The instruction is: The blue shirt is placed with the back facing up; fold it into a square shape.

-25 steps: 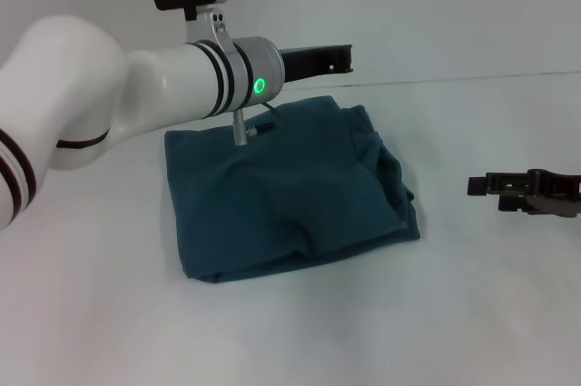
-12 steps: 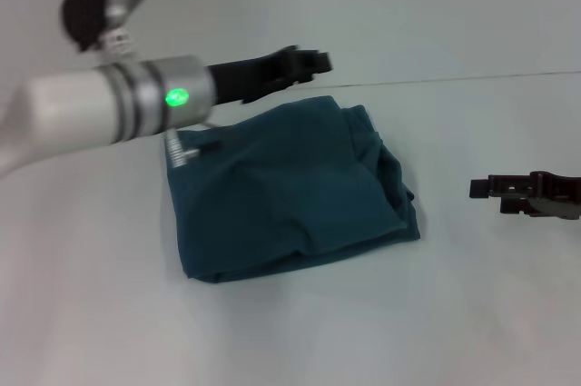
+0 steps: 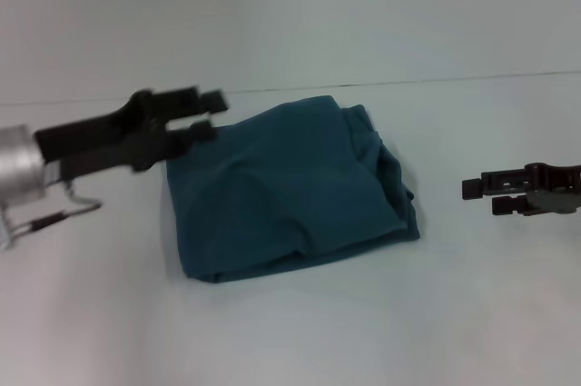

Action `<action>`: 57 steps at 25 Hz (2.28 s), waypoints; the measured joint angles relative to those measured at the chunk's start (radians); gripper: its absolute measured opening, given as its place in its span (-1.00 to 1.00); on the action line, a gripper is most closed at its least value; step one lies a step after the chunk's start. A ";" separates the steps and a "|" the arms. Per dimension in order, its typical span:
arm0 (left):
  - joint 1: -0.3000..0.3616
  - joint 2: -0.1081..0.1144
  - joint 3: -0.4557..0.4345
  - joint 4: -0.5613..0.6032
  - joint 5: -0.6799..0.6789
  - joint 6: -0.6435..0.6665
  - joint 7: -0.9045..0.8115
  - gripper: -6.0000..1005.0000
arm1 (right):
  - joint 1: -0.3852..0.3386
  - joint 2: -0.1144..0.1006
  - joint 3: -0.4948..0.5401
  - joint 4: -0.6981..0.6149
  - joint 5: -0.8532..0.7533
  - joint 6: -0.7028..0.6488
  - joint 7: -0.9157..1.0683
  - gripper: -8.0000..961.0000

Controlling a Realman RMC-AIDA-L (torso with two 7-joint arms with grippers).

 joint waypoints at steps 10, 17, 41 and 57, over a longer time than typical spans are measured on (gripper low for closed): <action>0.076 0.006 -0.156 0.054 0.256 0.237 0.154 0.07 | 0.180 -0.025 -0.002 -0.004 -0.188 -0.063 0.113 0.81; 0.121 0.000 -0.270 0.056 0.306 0.271 0.206 0.07 | 0.265 -0.002 -0.011 -0.050 -0.192 -0.045 0.189 0.81; 0.128 0.000 -0.357 0.049 0.300 0.257 0.210 0.07 | 0.367 0.092 -0.194 0.150 -0.155 0.273 0.372 0.81; 0.118 -0.011 -0.357 0.032 0.301 0.238 0.219 0.07 | 0.364 0.137 -0.193 0.172 -0.116 0.373 0.420 0.80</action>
